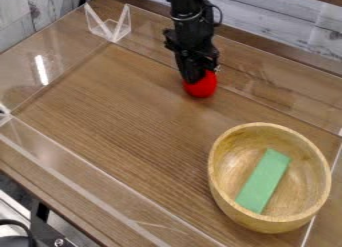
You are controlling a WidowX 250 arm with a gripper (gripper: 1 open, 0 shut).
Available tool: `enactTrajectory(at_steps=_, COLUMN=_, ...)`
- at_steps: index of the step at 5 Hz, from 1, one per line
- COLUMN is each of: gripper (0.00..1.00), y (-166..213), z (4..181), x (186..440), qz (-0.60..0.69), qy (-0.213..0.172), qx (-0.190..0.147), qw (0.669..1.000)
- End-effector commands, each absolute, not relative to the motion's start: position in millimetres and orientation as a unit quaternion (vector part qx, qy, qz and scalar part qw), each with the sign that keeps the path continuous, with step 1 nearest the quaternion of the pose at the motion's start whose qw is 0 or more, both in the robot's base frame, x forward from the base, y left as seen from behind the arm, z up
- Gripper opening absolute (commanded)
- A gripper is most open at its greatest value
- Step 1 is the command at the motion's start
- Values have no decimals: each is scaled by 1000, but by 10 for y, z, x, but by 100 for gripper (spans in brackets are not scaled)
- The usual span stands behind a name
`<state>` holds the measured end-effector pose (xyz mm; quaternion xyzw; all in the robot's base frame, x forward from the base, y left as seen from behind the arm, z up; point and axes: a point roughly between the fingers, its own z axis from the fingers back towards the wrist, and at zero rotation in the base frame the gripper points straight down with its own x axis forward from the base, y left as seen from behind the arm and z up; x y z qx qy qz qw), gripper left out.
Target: Move the red fruit to the right side of the table
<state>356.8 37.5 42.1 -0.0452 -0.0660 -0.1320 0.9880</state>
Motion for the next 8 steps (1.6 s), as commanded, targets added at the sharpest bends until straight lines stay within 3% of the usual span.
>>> enactTrajectory(at_steps=1, gripper=100, y=308, z=516, x=3652, qz=-165, qy=-71, qx=-49, qw=983)
enactTrajectory(at_steps=2, gripper=0, y=212, z=545, x=3702, qz=-144, qy=-68, qx=-51, qw=986)
enactTrajectory(at_steps=3, gripper=0, y=124, z=576, x=3747, qz=-129, qy=-68, qx=-53, qw=988)
enactTrajectory(at_steps=4, gripper=100, y=17, z=611, x=3777, qz=-134, qy=-58, qx=-57, qw=988)
enactTrajectory(at_steps=5, gripper=0, y=-58, z=657, x=3789, qz=-133, qy=-52, qx=-62, qw=988)
enactTrajectory(at_steps=8, gripper=0, y=108, z=693, x=3785, qz=-151, qy=-35, qx=-64, qw=986)
